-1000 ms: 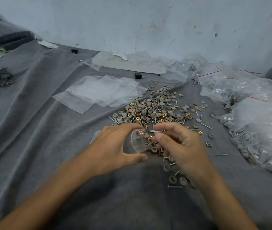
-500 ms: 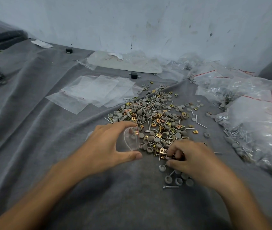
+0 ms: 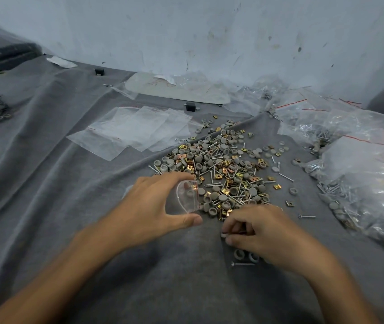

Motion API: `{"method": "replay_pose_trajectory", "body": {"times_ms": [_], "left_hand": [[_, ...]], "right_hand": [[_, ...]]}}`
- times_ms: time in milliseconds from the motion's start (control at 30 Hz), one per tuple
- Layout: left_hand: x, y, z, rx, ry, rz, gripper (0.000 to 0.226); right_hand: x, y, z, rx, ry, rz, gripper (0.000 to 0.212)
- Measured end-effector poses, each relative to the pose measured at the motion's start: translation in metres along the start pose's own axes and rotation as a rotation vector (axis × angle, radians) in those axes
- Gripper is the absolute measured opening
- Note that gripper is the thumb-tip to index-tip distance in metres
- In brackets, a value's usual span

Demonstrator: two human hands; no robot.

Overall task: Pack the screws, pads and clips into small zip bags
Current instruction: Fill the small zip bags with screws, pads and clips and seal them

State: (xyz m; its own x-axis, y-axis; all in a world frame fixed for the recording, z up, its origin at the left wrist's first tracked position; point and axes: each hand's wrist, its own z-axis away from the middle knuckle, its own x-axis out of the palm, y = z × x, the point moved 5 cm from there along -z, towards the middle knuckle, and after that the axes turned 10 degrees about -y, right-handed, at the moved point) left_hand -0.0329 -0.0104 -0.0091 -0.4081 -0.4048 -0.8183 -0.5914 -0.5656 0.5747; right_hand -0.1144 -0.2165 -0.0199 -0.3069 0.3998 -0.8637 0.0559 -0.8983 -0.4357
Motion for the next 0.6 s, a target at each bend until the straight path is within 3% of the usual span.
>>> {"method": "replay_pose_trajectory", "body": {"times_ms": [267,467,600], "left_hand": [[0.001,0.005,0.0,0.009,-0.004,0.003,0.092],[0.001,0.006,0.0,0.014,-0.009,-0.008,0.092],[0.004,0.004,0.0,0.024,-0.006,-0.035,0.088]], "right_hand": [[0.001,-0.004,-0.001,0.003,0.068,0.027,0.008],[-0.006,0.001,0.0,0.047,0.165,-0.118,0.008],[-0.013,-0.008,0.001,-0.055,0.32,-0.34,0.01]]}}
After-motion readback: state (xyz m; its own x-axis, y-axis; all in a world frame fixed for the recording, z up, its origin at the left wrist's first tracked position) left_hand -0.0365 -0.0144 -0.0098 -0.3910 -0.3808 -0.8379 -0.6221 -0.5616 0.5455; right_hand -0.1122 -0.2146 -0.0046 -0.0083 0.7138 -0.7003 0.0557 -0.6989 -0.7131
